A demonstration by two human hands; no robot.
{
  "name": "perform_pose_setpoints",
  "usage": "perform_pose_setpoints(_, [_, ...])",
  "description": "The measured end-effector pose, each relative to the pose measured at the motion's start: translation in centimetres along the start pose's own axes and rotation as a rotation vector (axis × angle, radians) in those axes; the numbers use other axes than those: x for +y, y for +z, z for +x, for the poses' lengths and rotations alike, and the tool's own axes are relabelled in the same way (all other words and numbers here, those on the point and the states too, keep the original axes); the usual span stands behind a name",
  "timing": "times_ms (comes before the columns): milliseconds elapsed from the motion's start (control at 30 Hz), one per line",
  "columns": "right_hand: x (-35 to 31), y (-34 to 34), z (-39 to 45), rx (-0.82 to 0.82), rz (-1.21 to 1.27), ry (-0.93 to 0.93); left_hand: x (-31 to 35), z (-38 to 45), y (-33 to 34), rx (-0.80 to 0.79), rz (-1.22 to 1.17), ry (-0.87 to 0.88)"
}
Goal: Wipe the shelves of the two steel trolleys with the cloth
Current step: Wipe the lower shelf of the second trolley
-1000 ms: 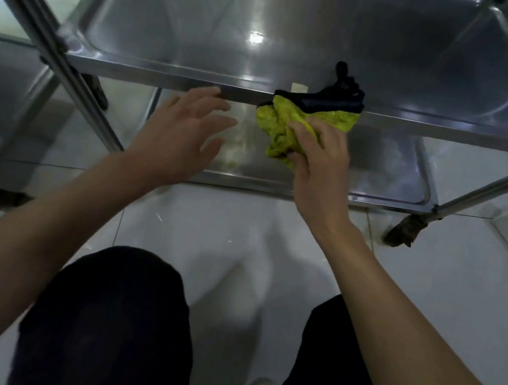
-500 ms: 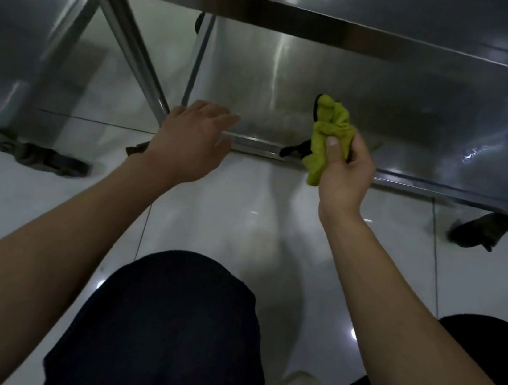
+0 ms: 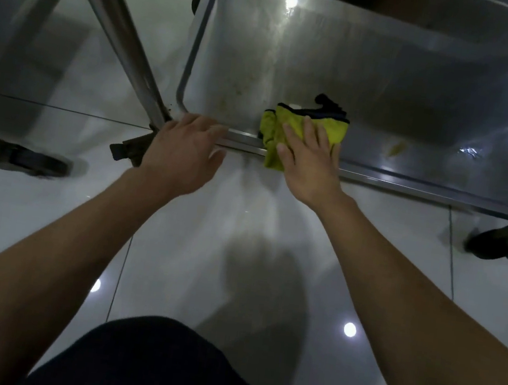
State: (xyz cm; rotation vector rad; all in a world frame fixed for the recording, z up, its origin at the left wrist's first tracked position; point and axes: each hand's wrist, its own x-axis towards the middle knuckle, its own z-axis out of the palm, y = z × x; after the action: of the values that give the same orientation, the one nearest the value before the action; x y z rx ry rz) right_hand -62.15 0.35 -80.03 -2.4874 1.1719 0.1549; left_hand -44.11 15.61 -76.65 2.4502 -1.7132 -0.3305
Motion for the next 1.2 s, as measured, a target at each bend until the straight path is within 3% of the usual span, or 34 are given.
perform_pose_setpoints(433, [-1.0, 2.7, 1.9, 0.073, -0.121, 0.000, -2.2, -0.5, 2.3, 0.062, 0.068, -0.163])
perform_pose_setpoints(733, [-8.5, 3.8, 7.4, -0.068, -0.145, -0.182, -3.1, -0.7, 2.7, 0.125, 0.053, -0.129])
perform_pose_setpoints(933, [-12.1, 3.4, 10.8, -0.148, -0.166, -0.325, -3.9, -0.7, 2.6, 0.062, 0.098, -0.115])
perform_pose_setpoints(1200, [-9.7, 3.2, 9.3, -0.119, -0.125, -0.260, -1.4, -0.2, 1.9, -0.035, 0.217, -0.188])
